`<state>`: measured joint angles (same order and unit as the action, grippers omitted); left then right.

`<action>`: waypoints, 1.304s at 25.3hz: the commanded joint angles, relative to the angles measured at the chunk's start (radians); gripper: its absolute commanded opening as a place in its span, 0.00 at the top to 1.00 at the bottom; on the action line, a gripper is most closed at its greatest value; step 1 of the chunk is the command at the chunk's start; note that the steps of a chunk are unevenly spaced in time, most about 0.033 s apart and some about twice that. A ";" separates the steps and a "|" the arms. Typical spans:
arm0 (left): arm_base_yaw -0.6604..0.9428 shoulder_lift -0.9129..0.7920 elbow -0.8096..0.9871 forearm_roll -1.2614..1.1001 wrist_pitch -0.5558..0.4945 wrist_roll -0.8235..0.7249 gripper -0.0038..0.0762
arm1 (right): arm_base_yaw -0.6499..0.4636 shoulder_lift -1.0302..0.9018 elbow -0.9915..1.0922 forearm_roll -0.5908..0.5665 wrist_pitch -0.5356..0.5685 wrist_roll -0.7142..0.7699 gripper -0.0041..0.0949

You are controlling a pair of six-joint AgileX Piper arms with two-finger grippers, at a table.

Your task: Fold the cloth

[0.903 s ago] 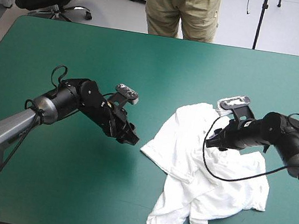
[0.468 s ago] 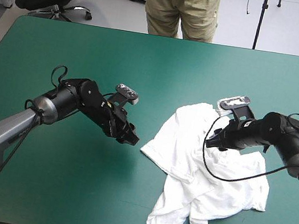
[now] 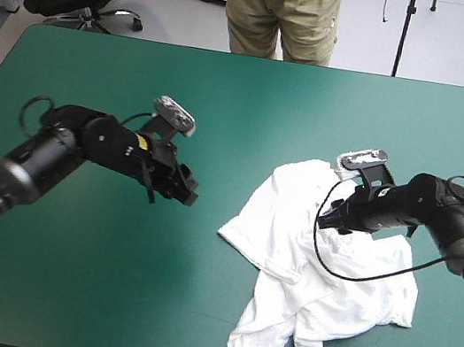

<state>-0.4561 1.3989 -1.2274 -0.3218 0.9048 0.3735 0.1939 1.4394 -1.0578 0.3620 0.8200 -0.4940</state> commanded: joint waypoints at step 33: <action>-0.002 -1.337 0.786 0.340 -0.185 -0.356 0.57 | 0.001 -0.157 -0.033 -0.023 0.090 -0.023 0.38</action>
<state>-0.4561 0.0486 -0.4343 0.0233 0.8020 0.0293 0.1939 1.3107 -1.0578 0.3025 0.9131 -0.5237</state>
